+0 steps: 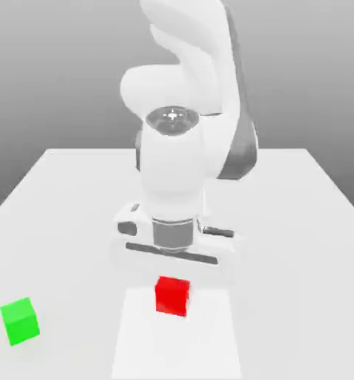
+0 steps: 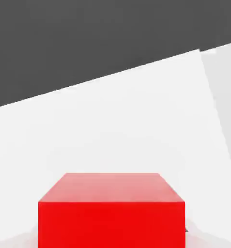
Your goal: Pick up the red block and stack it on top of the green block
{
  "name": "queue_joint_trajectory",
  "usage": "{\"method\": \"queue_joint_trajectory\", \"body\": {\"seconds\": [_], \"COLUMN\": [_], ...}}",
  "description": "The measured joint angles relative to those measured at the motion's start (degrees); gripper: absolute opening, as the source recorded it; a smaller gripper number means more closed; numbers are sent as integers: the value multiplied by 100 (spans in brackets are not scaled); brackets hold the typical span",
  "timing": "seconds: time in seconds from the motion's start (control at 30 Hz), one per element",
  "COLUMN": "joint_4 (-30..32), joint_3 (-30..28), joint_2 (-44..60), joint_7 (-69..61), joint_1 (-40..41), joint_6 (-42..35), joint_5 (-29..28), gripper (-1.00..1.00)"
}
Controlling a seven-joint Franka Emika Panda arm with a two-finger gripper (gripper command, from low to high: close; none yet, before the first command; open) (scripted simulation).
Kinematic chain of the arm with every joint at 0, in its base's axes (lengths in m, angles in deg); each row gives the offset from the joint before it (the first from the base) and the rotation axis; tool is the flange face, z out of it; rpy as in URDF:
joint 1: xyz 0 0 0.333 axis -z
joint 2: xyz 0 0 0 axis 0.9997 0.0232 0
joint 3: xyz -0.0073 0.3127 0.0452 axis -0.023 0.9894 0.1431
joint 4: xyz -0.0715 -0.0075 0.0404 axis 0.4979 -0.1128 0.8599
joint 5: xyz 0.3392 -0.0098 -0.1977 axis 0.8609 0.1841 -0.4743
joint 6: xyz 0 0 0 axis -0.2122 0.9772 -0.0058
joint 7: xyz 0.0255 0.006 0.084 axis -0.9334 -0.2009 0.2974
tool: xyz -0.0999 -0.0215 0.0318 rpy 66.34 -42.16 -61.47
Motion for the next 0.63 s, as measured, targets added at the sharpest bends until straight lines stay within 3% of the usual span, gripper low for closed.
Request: {"method": "queue_joint_trajectory", "body": {"seconds": [0.33, 0.5, 0.53, 0.63], "joint_4": [-920, -1068, -1076, -1076], "joint_3": [-1129, -1063, -1018, -1018], "joint_2": [248, 1048, 1189, 1189], "joint_7": [1471, 1364, 1320, 1320], "joint_1": [1262, 1506, 1544, 1544], "joint_6": [-670, -25, 103, 103], "joint_5": [227, 629, 695, 695], "gripper": [-100, -100, 100, 100]}}
